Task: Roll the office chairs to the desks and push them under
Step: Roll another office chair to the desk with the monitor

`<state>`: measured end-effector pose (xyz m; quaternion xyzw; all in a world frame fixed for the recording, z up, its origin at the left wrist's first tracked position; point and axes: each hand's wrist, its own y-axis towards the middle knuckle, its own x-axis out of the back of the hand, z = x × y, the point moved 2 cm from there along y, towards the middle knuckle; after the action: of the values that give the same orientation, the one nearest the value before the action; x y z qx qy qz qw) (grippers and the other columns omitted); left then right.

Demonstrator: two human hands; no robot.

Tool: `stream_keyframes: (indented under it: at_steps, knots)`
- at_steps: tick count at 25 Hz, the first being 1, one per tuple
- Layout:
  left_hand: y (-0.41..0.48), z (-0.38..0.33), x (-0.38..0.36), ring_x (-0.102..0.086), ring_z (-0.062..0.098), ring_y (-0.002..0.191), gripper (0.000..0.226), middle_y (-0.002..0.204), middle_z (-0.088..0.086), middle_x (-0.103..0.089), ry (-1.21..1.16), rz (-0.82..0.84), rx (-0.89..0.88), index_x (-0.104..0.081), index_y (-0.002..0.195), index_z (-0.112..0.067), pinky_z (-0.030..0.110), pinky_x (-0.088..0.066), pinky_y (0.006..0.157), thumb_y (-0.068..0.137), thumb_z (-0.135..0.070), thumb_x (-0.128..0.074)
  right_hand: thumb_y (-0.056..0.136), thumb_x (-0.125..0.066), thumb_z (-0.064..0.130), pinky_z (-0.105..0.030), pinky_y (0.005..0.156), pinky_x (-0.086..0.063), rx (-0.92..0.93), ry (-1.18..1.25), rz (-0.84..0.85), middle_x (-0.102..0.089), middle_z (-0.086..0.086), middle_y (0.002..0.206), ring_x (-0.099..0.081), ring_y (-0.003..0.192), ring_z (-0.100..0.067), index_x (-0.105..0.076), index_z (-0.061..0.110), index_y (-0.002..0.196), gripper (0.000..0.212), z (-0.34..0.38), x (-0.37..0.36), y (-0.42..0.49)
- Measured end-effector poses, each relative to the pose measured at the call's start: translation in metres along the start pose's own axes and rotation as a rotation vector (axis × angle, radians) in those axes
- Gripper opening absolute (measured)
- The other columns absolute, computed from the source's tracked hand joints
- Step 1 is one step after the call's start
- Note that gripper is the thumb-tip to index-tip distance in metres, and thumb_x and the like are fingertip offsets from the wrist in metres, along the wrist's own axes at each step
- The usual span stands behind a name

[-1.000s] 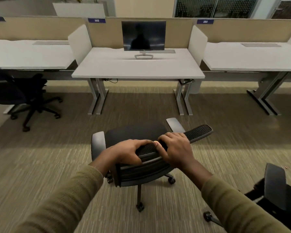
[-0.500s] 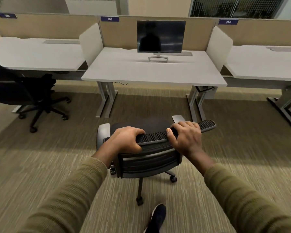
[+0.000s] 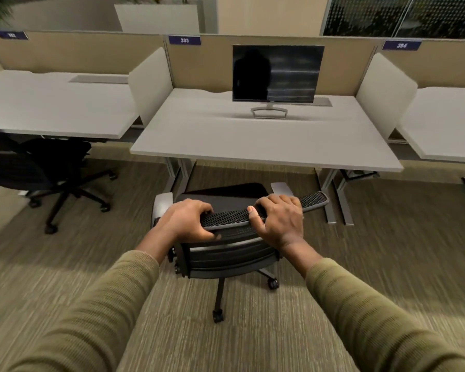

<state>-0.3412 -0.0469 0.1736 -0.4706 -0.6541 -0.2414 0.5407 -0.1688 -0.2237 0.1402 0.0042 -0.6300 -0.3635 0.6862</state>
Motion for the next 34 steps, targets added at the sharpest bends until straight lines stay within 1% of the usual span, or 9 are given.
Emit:
stream_keyframes:
  at_steps: [3,7,11,17,20,22,26,31,34]
  knots:
    - [0.050,0.026,0.021,-0.061,0.005,0.087,0.073,0.090,-0.019,-0.064,0.020,-0.012,0.001,-0.068,0.106,-0.035,0.035,-0.056,0.083,0.049,-0.079,-0.055,0.095,-0.040,0.061,-0.036,0.083,-0.034,-0.011,-0.006,0.002,-0.066,0.008,0.086,-0.057,0.085,-0.016,-0.069,0.028,0.090,0.044,-0.004,-0.030,0.055]
    - [0.122,0.064,0.050,-0.065,0.009,0.090,0.072,0.094,-0.016,-0.069,-0.004,0.015,-0.012,-0.069,0.107,-0.034,0.037,-0.057,0.084,0.050,-0.076,-0.060,0.095,-0.040,0.063,-0.036,0.082,-0.032,-0.021,-0.055,0.009,-0.067,0.008,0.085,-0.059,0.086,-0.018,-0.070,0.029,0.087,0.046,-0.008,-0.068,0.131]
    - [0.182,0.098,0.072,-0.064,0.013,0.094,0.063,0.100,-0.013,-0.069,0.040,0.010,-0.046,-0.068,0.111,-0.033,0.035,-0.055,0.080,0.062,-0.073,-0.069,0.093,-0.041,0.062,-0.037,0.082,-0.033,-0.041,-0.065,0.001,-0.069,0.006,0.085,-0.060,0.086,-0.020,-0.071,0.027,0.086,0.047,-0.010,-0.101,0.196]
    - [0.257,0.137,0.101,-0.064,0.018,0.094,0.054,0.100,-0.007,-0.070,0.037,-0.025,-0.088,-0.069,0.108,-0.027,0.033,-0.048,0.073,0.070,-0.065,-0.075,0.093,-0.039,0.061,-0.040,0.090,-0.034,-0.100,-0.044,0.049,-0.071,0.005,0.093,-0.061,0.094,-0.022,-0.072,0.026,0.092,0.048,-0.012,-0.138,0.274]
    - [0.283,0.155,0.109,-0.063,0.019,0.098,0.051,0.104,-0.007,-0.070,0.078,0.015,-0.086,-0.068,0.112,-0.029,0.032,-0.044,0.074,0.071,-0.059,-0.076,0.094,-0.036,0.063,-0.041,0.093,-0.034,-0.150,-0.044,0.080,-0.072,0.004,0.096,-0.061,0.096,-0.022,-0.072,0.026,0.094,0.052,-0.011,-0.153,0.293]
    - [0.296,0.171,0.116,-0.063,0.019,0.102,0.052,0.109,-0.008,-0.070,0.121,0.046,-0.079,-0.067,0.116,-0.031,0.033,-0.048,0.080,0.071,-0.057,-0.076,0.095,-0.035,0.065,-0.041,0.091,-0.034,-0.162,-0.050,0.049,-0.072,0.004,0.094,-0.061,0.094,-0.021,-0.072,0.026,0.092,0.053,0.000,-0.163,0.299]
    - [0.305,0.197,0.133,-0.062,0.018,0.101,0.054,0.110,-0.006,-0.070,0.094,0.075,-0.047,-0.067,0.117,-0.030,0.040,-0.053,0.089,0.071,-0.058,-0.078,0.095,-0.033,0.066,-0.042,0.091,-0.033,-0.191,-0.017,0.054,-0.071,0.004,0.094,-0.060,0.093,-0.020,-0.070,0.026,0.089,0.055,0.024,-0.170,0.316]
    - [0.307,0.196,0.128,-0.062,0.017,0.101,0.058,0.110,-0.006,-0.070,0.078,0.097,-0.084,-0.067,0.120,-0.029,0.038,-0.053,0.087,0.072,-0.060,-0.078,0.095,-0.031,0.066,-0.042,0.093,-0.033,-0.189,-0.035,0.068,-0.071,0.003,0.098,-0.060,0.097,-0.021,-0.070,0.025,0.093,0.056,0.020,-0.169,0.313]
    - [0.303,0.194,0.121,-0.060,0.018,0.097,0.056,0.106,-0.006,-0.069,0.123,0.046,-0.110,-0.068,0.113,-0.029,0.034,-0.048,0.078,0.072,-0.066,-0.075,0.094,-0.033,0.066,-0.044,0.097,-0.032,-0.201,-0.029,0.087,-0.071,0.002,0.102,-0.059,0.102,-0.022,-0.071,0.026,0.097,0.056,0.019,-0.167,0.308]
